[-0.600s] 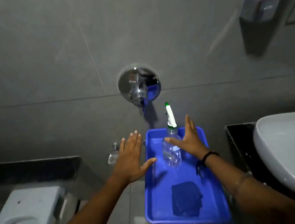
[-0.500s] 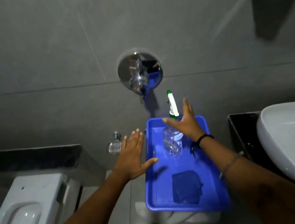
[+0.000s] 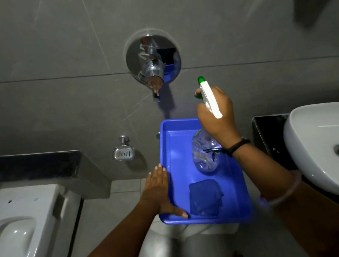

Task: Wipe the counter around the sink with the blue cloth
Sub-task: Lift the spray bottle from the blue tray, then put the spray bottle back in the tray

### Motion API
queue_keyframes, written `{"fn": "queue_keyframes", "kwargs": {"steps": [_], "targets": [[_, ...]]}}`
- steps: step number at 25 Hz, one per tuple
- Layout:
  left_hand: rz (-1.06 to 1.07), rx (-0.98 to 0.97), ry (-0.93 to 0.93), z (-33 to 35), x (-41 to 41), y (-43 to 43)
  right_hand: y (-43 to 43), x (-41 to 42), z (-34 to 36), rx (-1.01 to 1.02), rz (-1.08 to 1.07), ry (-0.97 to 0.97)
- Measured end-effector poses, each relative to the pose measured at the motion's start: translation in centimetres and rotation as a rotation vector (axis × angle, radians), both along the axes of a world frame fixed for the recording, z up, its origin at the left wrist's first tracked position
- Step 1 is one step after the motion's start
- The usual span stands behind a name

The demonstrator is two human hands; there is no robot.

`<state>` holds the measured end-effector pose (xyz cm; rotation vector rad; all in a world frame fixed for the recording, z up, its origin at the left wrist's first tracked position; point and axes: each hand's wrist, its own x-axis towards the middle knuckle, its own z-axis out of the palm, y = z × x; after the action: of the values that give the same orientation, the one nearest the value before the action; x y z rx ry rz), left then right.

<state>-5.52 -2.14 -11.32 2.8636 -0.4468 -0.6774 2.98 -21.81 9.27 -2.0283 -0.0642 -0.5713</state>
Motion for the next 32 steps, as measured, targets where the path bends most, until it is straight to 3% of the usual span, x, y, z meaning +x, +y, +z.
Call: {"fn": "queue_keyframes", "kwargs": {"steps": [4, 10, 12, 18, 27, 29, 32], "targets": [[0.012, 0.045, 0.082, -1.3, 0.0, -1.1, -2.3, -8.7, -1.4, -0.125, 0.163, 0.184], [0.017, 0.117, 0.115, -1.2, 0.5, -1.8, -4.6, -18.7, -12.6, -0.263, 0.172, 0.860], [0.021, 0.124, 0.130, -1.0, 0.6, -2.0, -4.4, -20.1, -14.7, -0.332, 0.151, 0.974], [0.037, 0.149, 0.166, -1.1, 0.7, -2.4, -4.0, -18.8, -15.0, -0.368, 0.014, 1.070], [0.021, 0.177, 0.155, -0.7, 0.7, -2.3, -3.3, -18.5, -15.1, -0.409, 0.037, 1.117], [0.015, 0.192, 0.163, -0.5, 0.7, -2.4, -3.2, -18.6, -14.2, -0.361, 0.073, 1.097], [0.009, 0.198, 0.172, -0.3, 0.6, -2.4, -3.2, -18.5, -10.9, -0.327, 0.084, 0.906]]}}
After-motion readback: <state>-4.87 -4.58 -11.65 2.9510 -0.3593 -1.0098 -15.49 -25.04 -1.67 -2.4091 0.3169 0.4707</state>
